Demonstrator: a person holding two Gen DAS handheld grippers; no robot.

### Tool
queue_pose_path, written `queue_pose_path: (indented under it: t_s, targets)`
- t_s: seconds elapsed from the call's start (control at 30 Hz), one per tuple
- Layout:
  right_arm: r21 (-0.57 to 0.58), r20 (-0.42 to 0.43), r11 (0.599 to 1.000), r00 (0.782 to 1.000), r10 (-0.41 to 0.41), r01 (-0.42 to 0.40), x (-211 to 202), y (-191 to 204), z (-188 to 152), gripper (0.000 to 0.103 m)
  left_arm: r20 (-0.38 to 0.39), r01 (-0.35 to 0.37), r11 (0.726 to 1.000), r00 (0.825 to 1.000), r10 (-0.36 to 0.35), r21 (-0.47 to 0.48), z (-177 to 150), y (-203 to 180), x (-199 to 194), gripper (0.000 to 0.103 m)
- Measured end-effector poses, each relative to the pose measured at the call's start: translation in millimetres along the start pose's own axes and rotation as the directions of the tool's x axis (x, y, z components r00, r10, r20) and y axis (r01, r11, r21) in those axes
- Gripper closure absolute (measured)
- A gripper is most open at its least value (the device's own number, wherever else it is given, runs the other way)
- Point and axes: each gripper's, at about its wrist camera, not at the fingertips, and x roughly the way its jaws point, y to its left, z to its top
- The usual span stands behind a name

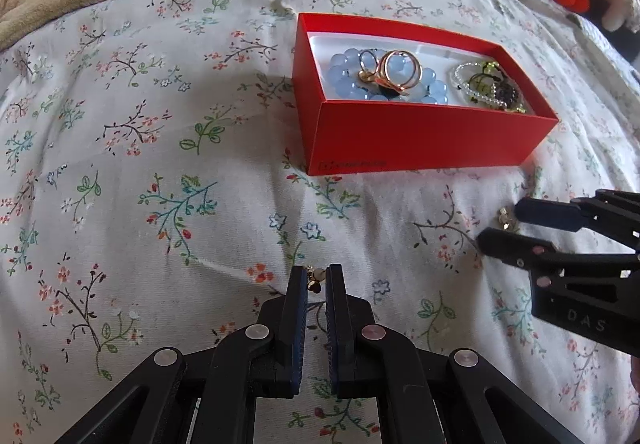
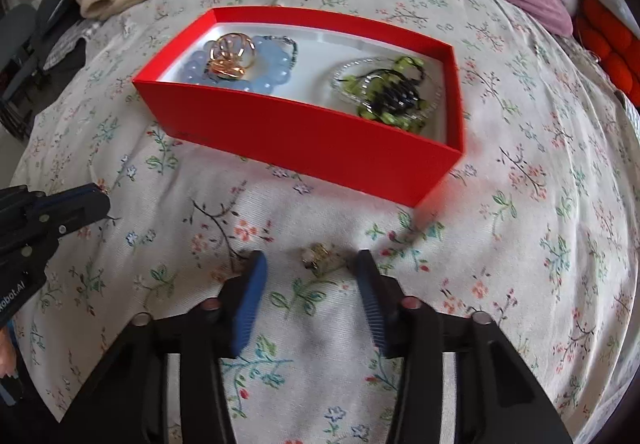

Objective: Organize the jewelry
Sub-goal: 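Grasp the small gold stud with the right tool while the left tool holds the earring, then carry both gold pieces into the red box and open both tools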

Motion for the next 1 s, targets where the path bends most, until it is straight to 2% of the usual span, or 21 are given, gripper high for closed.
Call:
queue_pose_path:
  t_s: [0.17,0.33,1.0]
  targets:
    - [0.009,-0.003,1.000,1.000,0.008,-0.008,2,1,3,0.073,-0.006,0.001,1.000,1.000,-0.001,-0.002,-1,2,0,0.100]
    - [0.023,-0.010,1.000,1.000,0.017,-0.017,2,-3,3,0.093,-0.008,0.002,1.000,1.000,-0.002,-0.003,-1,1,1,0.100]
    - [0.104,0.000,0.991,0.996,0.084,-0.083,-17,-22,6,0.097,0.006,0.014,1.000,1.000,-0.014,-0.022,7,1,-4,0.100]
